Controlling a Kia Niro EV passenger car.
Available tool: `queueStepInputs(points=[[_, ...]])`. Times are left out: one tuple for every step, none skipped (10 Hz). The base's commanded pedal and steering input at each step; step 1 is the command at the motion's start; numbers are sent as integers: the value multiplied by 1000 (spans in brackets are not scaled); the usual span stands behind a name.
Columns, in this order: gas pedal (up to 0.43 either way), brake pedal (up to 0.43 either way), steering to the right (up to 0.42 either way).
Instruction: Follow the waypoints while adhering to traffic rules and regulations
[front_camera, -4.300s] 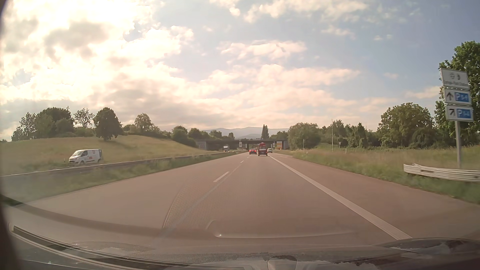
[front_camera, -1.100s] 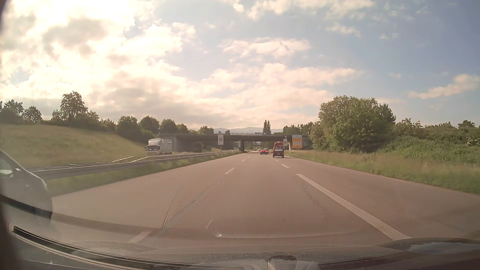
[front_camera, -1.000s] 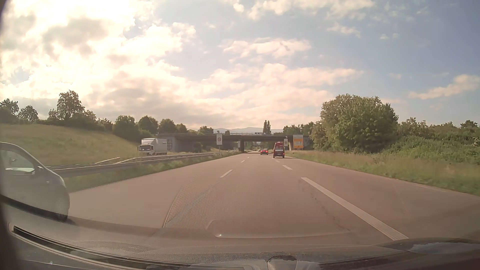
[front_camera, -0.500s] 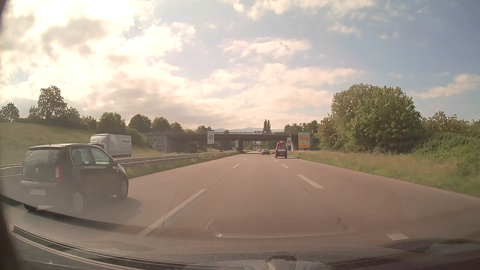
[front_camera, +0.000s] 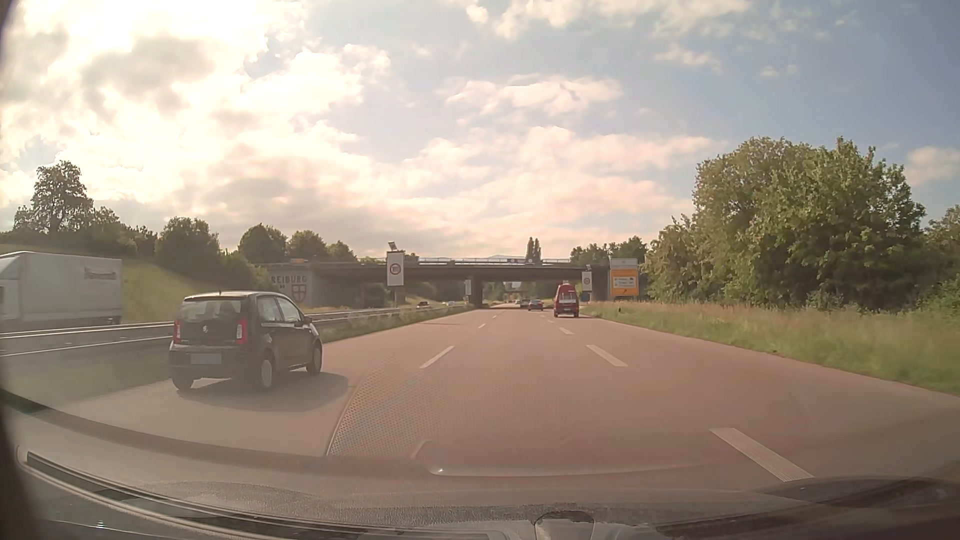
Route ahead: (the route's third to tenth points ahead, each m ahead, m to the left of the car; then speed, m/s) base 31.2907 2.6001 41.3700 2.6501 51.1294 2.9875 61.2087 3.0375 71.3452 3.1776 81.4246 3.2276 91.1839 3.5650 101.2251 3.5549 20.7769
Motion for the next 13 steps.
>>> queueStepInputs(points=[[150, 0, -1], [150, 0, -1], [150, 0, -1], [150, 0, -1], [157, 0, -1], [177, 0, -1], [197, 0, -1], [209, 0, -1], [209, 0, -1], [209, 0, -1], [209, 0, -1], [220, 0, -1], [220, 0, -1]])
